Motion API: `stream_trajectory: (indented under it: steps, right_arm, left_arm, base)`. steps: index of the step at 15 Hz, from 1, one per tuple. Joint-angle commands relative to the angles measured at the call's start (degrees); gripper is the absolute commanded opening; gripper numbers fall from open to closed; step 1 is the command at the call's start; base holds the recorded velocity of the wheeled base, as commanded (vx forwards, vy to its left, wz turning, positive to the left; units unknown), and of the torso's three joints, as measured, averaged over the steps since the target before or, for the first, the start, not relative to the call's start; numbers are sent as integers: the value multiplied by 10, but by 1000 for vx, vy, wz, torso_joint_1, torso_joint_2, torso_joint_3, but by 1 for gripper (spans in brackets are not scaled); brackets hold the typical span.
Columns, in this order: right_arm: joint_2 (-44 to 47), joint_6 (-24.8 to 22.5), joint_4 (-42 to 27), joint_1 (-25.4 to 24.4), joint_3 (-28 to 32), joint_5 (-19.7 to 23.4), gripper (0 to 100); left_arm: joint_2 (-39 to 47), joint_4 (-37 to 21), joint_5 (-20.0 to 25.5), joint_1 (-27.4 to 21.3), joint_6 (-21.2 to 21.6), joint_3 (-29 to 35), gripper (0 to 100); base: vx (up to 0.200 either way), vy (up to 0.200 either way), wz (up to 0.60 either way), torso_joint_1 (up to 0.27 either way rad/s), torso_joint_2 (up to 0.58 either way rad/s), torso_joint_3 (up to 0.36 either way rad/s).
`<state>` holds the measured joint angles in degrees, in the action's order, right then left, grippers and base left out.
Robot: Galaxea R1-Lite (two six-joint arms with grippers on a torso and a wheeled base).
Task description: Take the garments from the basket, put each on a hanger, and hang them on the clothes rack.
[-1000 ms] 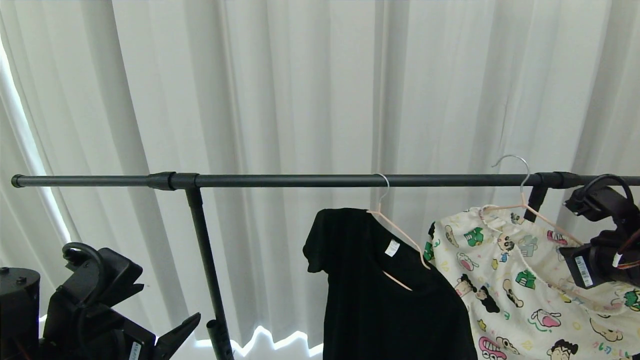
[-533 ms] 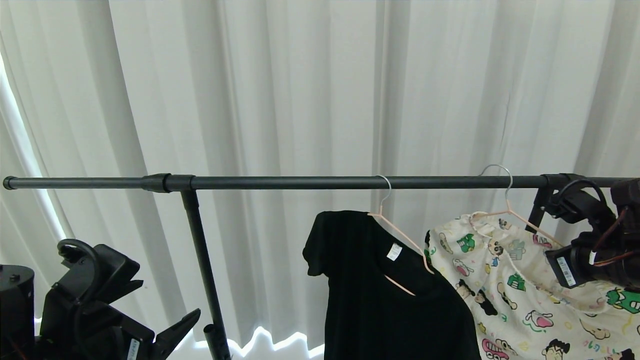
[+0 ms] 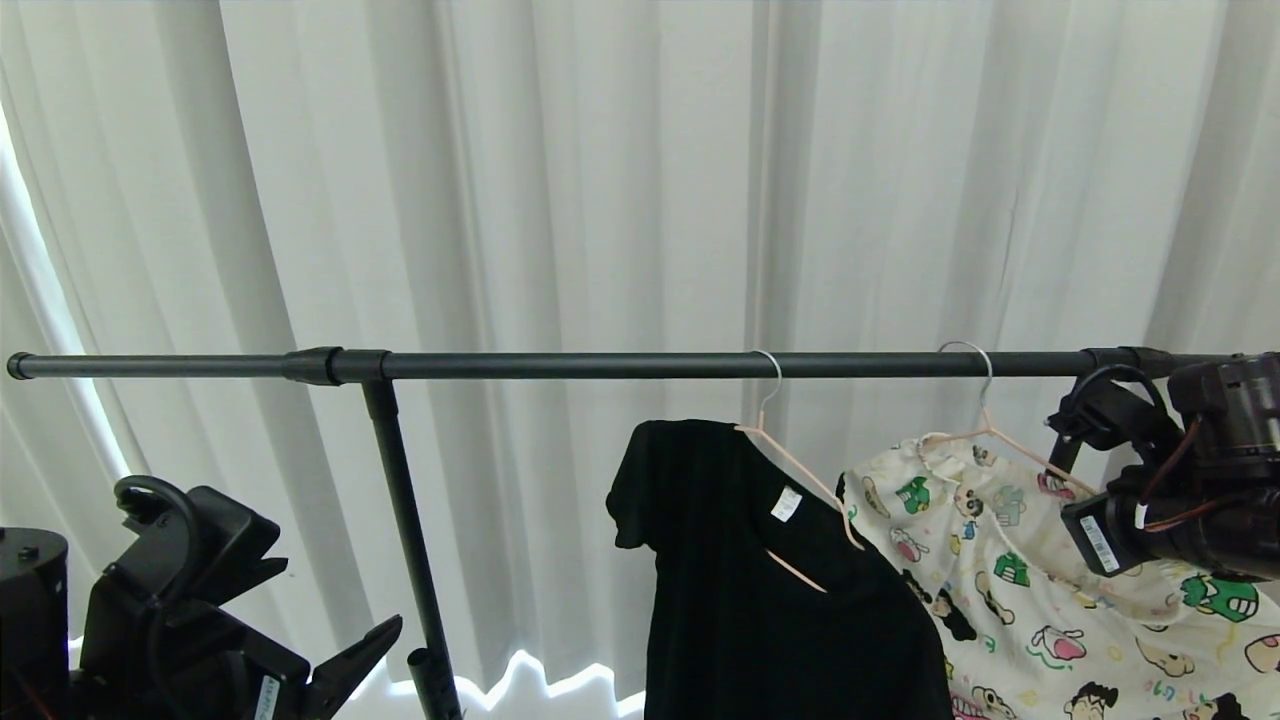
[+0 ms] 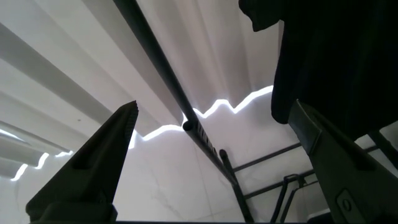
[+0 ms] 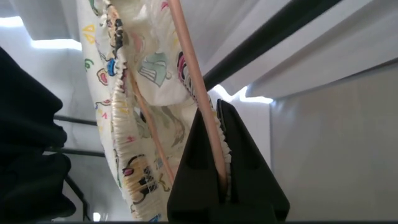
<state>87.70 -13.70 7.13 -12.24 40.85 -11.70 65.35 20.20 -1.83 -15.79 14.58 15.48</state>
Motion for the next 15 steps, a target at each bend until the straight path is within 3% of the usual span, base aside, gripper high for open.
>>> stream_trajectory:
  steps: [1,4,6,9,13,15]
  right_arm:
    - [0,1,0,-2,-2,0,100]
    - [-31,31,4,-12,-2,1,100]
    - [-92,81,1,-37,-16,0,100]
    - [-205,95,-27,-36,-35,-1,100]
    - [-304,95,-128,-6,-41,-1,100]
    - [-336,94,-146,9,-65,-2,100]
  left_arm:
    - [0,0,0,0,0,-1,100]
    - [-2,0,0,1,-1,-3,100]
    - [-19,0,0,12,-1,-12,100]
    - [-47,0,-1,52,-1,-19,100]
    - [-95,0,0,109,0,-25,100]
    - [-114,0,-1,127,0,-38,100]
  base:
    - [0,0,0,0,0,0]
    - [0,0,0,0,0,0]
    - [0,0,0,0,0,0]
    - [0,0,0,0,0,0]
    - [-200,0,0,10,2,1]
    - [-200,0,0,-12,-2,10]
